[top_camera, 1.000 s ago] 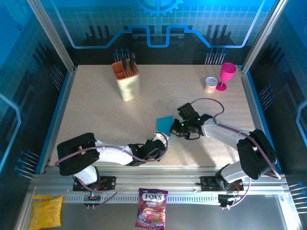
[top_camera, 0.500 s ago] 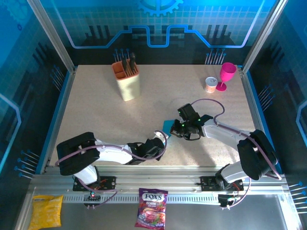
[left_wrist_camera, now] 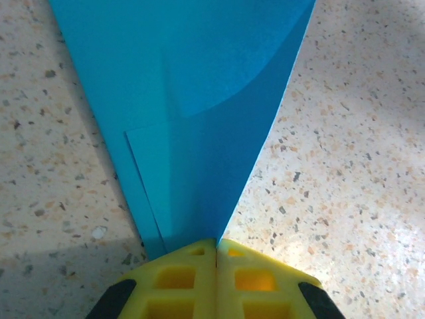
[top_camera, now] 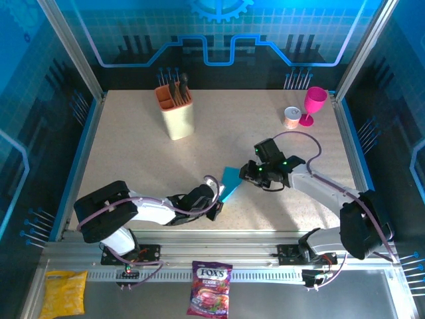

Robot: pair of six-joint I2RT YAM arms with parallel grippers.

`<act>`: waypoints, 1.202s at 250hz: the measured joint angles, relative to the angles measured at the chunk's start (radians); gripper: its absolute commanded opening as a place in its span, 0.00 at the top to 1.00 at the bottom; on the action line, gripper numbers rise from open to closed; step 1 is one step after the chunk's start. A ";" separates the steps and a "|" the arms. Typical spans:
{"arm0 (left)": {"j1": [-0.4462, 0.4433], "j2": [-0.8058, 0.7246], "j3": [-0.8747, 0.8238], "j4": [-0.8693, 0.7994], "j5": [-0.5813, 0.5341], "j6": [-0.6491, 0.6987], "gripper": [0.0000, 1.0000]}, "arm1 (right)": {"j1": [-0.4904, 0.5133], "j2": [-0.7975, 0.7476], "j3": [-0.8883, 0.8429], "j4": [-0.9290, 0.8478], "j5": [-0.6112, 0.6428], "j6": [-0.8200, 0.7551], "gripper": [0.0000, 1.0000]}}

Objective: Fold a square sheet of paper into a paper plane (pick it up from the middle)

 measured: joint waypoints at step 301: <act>0.146 0.037 -0.059 0.155 0.262 -0.087 1.00 | -0.014 0.063 -0.060 0.162 -0.201 -0.335 0.87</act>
